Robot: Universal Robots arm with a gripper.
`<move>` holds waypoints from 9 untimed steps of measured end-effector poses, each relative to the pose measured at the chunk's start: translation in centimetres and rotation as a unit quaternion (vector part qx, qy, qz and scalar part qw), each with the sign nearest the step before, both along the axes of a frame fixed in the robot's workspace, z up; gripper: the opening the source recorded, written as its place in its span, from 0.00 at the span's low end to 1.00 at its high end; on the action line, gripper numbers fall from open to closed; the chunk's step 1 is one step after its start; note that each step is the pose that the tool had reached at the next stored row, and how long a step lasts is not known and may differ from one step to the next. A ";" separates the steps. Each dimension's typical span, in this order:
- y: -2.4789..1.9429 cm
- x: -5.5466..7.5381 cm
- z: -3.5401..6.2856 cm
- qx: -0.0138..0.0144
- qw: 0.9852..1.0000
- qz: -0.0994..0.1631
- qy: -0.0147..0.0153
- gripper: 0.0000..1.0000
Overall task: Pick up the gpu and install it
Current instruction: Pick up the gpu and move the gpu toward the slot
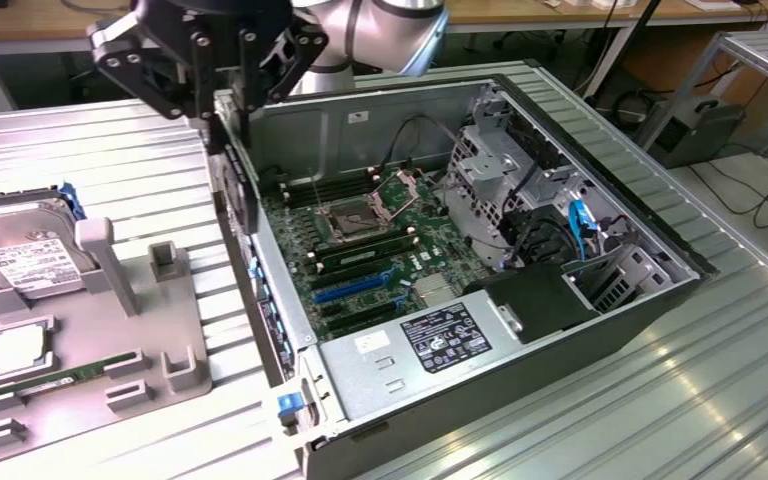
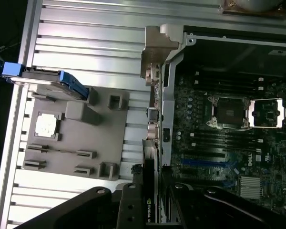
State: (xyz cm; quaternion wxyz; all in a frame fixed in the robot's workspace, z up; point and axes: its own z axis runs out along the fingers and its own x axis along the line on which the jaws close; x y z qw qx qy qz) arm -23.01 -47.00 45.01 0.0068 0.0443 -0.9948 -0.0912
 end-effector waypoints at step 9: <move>0.00 4.3 -0.19 0.000 1.000 0.000 0.002 0.26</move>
